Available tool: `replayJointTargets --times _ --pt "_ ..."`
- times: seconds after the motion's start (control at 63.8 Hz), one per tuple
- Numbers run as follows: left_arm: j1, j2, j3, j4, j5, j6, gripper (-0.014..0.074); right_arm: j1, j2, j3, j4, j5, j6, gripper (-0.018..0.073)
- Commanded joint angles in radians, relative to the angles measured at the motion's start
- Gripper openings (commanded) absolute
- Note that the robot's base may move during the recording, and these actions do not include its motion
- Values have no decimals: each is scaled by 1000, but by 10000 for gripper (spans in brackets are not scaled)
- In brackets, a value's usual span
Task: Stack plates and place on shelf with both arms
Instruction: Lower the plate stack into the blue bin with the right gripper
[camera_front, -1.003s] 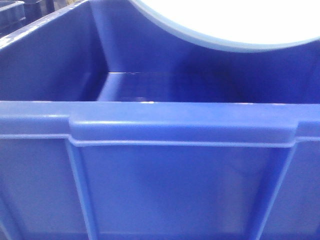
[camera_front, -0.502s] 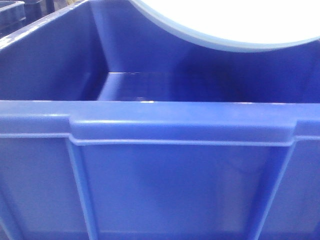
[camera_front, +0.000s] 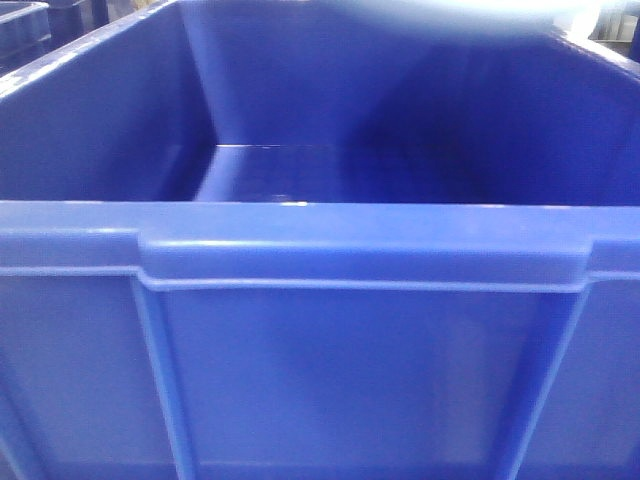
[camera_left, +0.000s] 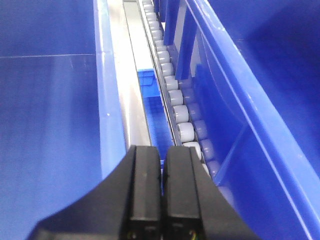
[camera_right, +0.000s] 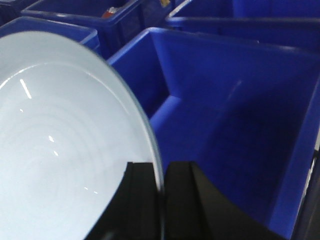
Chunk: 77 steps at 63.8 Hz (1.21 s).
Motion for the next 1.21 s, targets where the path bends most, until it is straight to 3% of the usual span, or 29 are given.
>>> replayJointTargets --times 0.0,0.235,0.439,0.705,1.191 --pt "4 8 -28 -7 -80 -9 84 -1 73 -117 13 -17 -52 57" --pt "4 8 -28 -7 -80 -9 84 26 350 -319 12 175 -148 57" --pt "4 8 -28 -7 -80 -9 84 70 616 -451 -21 201 -154 57" --pt "4 8 -28 -7 -80 -9 84 68 868 -605 -73 300 -154 57" --pt "4 8 -28 -7 -80 -9 84 68 983 -636 -126 363 -154 60"
